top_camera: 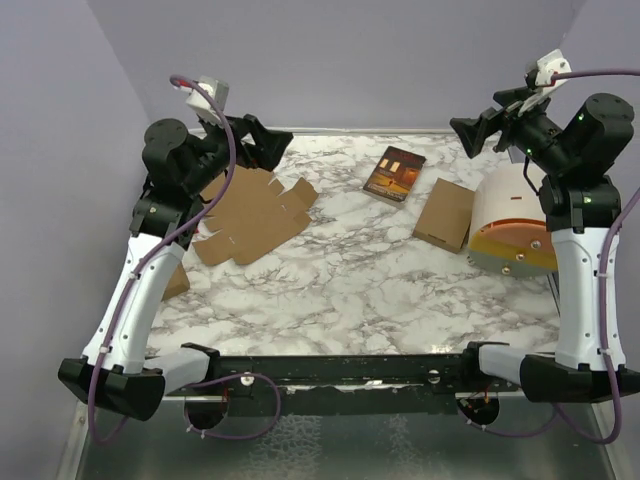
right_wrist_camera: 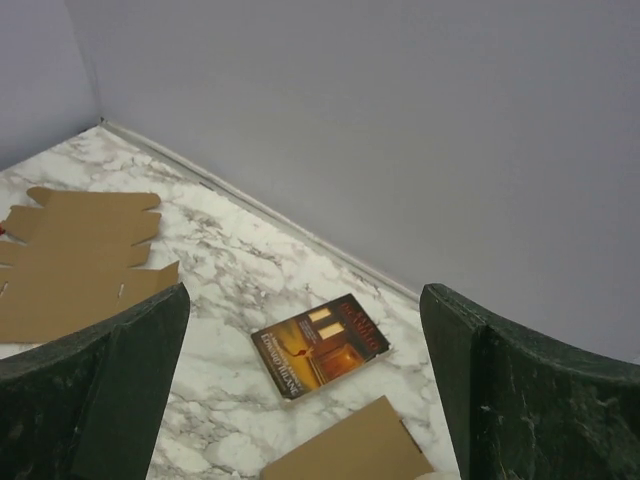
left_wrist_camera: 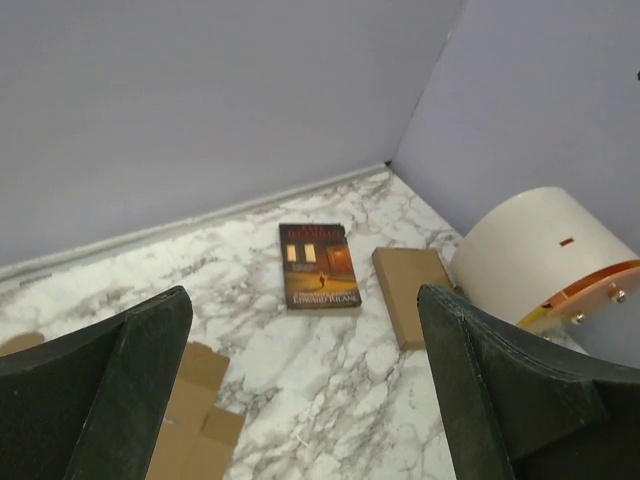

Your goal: Fold the paper box

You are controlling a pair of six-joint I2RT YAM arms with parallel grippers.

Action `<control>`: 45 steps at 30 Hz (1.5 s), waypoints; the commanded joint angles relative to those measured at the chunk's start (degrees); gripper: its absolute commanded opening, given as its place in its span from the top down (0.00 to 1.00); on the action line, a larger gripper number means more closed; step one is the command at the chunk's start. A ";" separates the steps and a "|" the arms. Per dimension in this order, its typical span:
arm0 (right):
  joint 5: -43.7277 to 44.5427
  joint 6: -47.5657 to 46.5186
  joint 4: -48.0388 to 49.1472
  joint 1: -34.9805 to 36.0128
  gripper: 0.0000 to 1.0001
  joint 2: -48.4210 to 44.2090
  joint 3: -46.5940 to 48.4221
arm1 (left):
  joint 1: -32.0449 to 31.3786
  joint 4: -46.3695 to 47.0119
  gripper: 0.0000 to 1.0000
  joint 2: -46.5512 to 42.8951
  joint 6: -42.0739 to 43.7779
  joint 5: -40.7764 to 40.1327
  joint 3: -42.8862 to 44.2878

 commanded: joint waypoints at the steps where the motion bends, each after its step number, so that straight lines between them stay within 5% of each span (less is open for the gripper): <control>1: 2.65 2.06 0.26 0.65 0.00 -2.82 -4.21 | -2.21 1.73 0.01 -3.69 -1.33 -4.46 -7.11; 15: 2.50 8.42 2.11 2.11 0.01 -8.18 -17.61 | -8.44 8.14 0.01 -14.68 -6.93 -10.73 -35.54; 23: -22.57 4.04 11.84 2.59 0.01 -7.89 -30.66 | -9.80 8.37 0.02 -17.63 -5.10 -16.74 -41.34; 29: -36.88 16.04 32.68 2.85 0.01 -6.47 -45.68 | -9.69 7.79 0.01 -15.88 -1.93 -22.61 -42.03; 37: -42.70 9.66 29.60 3.07 0.01 -1.30 -48.86 | 2.03 13.21 0.04 -6.25 -7.41 -8.50 -41.92; 45: -40.93 3.05 22.64 6.39 0.01 3.42 -46.74 | 17.79 12.01 0.07 3.45 -7.50 -3.72 -35.30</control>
